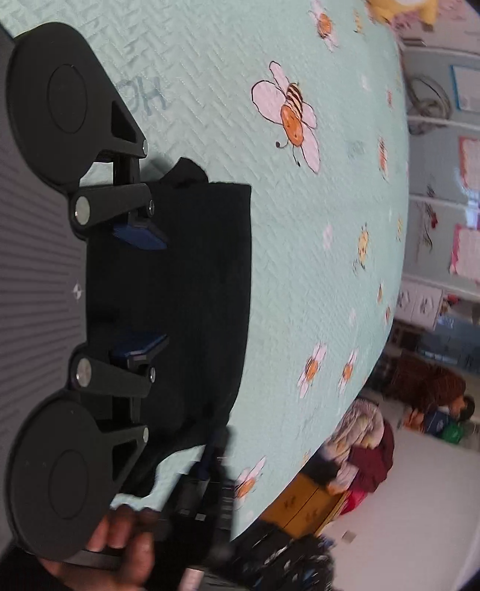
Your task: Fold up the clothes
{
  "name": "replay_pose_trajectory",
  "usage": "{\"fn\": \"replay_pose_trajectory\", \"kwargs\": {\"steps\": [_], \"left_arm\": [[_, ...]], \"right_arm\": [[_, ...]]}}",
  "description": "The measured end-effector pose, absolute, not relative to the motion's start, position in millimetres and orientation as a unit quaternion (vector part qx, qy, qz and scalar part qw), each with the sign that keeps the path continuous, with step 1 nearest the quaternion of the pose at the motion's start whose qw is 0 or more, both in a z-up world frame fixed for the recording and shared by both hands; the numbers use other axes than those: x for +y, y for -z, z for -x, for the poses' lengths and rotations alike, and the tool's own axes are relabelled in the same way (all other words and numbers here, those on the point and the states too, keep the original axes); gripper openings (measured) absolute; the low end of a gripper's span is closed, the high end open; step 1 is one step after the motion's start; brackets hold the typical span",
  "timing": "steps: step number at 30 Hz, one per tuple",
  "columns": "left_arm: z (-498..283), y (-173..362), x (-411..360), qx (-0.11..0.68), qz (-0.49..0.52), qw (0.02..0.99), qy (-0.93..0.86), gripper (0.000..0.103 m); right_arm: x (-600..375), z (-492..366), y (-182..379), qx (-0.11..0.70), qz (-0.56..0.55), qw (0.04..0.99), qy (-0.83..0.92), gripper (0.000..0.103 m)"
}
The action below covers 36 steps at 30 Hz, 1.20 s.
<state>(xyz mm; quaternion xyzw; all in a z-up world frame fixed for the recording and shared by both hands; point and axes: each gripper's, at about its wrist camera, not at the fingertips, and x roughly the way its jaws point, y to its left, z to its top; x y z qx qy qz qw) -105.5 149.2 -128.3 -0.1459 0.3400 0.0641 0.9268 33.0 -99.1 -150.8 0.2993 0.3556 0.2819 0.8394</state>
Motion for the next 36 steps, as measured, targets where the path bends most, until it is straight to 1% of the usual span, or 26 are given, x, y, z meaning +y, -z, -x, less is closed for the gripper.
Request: {"fn": "replay_pose_trajectory", "kwargs": {"steps": [1,2,4,5,6,7,8,10,13,14,15,16,17,18,19,20,21,23,24,26,27,30,31,32,34,36], "left_arm": [[103.5,136.3,145.5,0.35,0.144,0.924,-0.061,0.053],[101.5,144.4,141.7,0.36,0.142,0.92,-0.058,0.053],[95.2,159.7,138.3,0.375,0.134,0.915,-0.06,0.053],[91.4,167.2,137.6,0.381,0.129,0.914,-0.063,0.053],[88.9,171.3,137.4,0.385,0.126,0.912,-0.065,0.054],[88.9,168.3,138.1,0.386,0.13,0.911,-0.065,0.054],[88.9,165.3,138.7,0.387,0.133,0.91,-0.066,0.053],[93.1,155.5,140.0,0.381,0.143,0.911,-0.061,0.053],[111.2,147.6,133.6,0.368,0.132,0.919,-0.048,0.054],[117.1,148.9,130.7,0.369,0.125,0.92,-0.046,0.055],[120.7,156.7,127.9,0.38,0.117,0.916,-0.046,0.055],[122.1,166.7,126.1,0.392,0.113,0.912,-0.047,0.056],[123.8,176.2,125.0,0.401,0.109,0.908,-0.05,0.056],[126.9,182.3,125.1,0.402,0.109,0.908,-0.056,0.056],[131.1,181.1,125.4,0.396,0.113,0.909,-0.059,0.056],[135.6,175.8,125.7,0.389,0.116,0.912,-0.059,0.056],[140.2,170.5,125.9,0.383,0.118,0.915,-0.058,0.056],[152.7,164.2,125.4,0.372,0.116,0.919,-0.056,0.057],[159.4,162.0,124.9,0.368,0.114,0.921,-0.056,0.058],[170.7,164.9,122.0,0.372,0.108,0.92,-0.056,0.061],[174.6,170.4,121.1,0.38,0.106,0.917,-0.057,0.061],[184.6,178.9,120.4,0.386,0.11,0.914,-0.062,0.061],[188.2,177.8,120.6,0.384,0.113,0.914,-0.062,0.061],[192.2,174.7,121.2,0.381,0.113,0.915,-0.063,0.061],[198.5,170.8,123.2,0.376,0.115,0.917,-0.065,0.061],[201.5,172.1,124.6,0.375,0.116,0.918,-0.064,0.063]], "right_arm": [[-98.0,-27.0,144.6,0.345,-0.285,0.848,-0.285,0.022],[-95.1,-25.9,143.0,0.345,-0.27,0.853,-0.283,0.032],[-88.2,-39.7,155.8,0.369,-0.246,0.855,-0.268,0.033],[-85.8,-50.8,167.4,0.384,-0.243,0.853,-0.259,0.028],[-86.2,-59.3,173.3,0.392,-0.248,0.85,-0.251,0.012],[-89.1,-65.6,174.5,0.395,-0.259,0.847,-0.244,0.004],[-92.0,-71.9,175.7,0.398,-0.27,0.844,-0.237,0.0],[-98.6,-75.6,172.1,0.393,-0.286,0.843,-0.232,0.004],[-112.6,-38.6,148.3,0.35,-0.289,0.848,-0.272,0.01],[-115.0,-26.8,149.3,0.353,-0.286,0.845,-0.281,0.019],[-115.7,-17.7,153.9,0.362,-0.277,0.843,-0.285,0.024],[-116.3,-8.5,158.5,0.371,-0.268,0.841,-0.289,0.025],[-116.7,-3.9,166.4,0.38,-0.255,0.842,-0.285,0.024],[-118.2,-5.5,176.5,0.384,-0.244,0.847,-0.276,0.009],[-121.9,-8.2,182.8,0.384,-0.244,0.851,-0.263,0.0],[-126.9,-7.6,180.6,0.377,-0.25,0.855,-0.253,0.0],[-132.2,-4.5,173.7,0.366,-0.257,0.86,-0.246,0.005],[-137.6,11.6,150.4,0.324,-0.248,0.871,-0.272,0.008],[-138.3,21.5,139.1,0.306,-0.237,0.876,-0.289,0.016],[-136.0,41.1,129.1,0.299,-0.209,0.879,-0.308,0.027],[-133.4,47.8,128.4,0.304,-0.192,0.878,-0.317,0.029],[-126.3,60.2,150.6,0.334,-0.123,0.885,-0.3,0.028],[-128.2,62.6,159.6,0.34,-0.109,0.891,-0.281,0.024],[-131.4,66.3,162.6,0.339,-0.103,0.895,-0.271,0.017],[-140.0,75.9,158.9,0.326,-0.104,0.9,-0.27,0.018],[-141.9,89.7,146.8,0.297,-0.087,0.91,-0.277,0.022]]}}
